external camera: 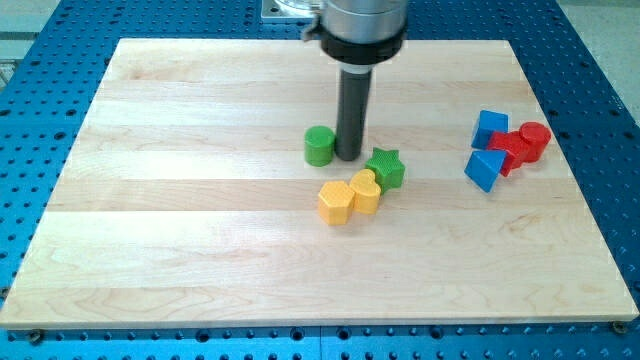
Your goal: Make a group out of green blocks and yellow blocks
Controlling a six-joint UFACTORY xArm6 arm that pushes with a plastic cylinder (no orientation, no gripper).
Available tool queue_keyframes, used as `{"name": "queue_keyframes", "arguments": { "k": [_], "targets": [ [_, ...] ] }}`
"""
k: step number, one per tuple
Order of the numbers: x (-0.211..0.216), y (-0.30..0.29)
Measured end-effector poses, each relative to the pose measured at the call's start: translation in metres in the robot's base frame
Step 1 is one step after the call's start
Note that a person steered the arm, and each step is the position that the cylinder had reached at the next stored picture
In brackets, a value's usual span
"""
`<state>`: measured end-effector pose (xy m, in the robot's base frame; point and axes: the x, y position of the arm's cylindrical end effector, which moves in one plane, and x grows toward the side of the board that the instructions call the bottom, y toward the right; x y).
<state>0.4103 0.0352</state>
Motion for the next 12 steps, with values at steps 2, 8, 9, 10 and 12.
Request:
{"name": "queue_keyframes", "arguments": {
  "k": [2, 8, 9, 10, 12],
  "targets": [
    [-0.038, -0.044],
    [0.036, 0.075],
    [0.036, 0.069],
    [0.036, 0.062],
    [0.036, 0.041]
  ]
}}
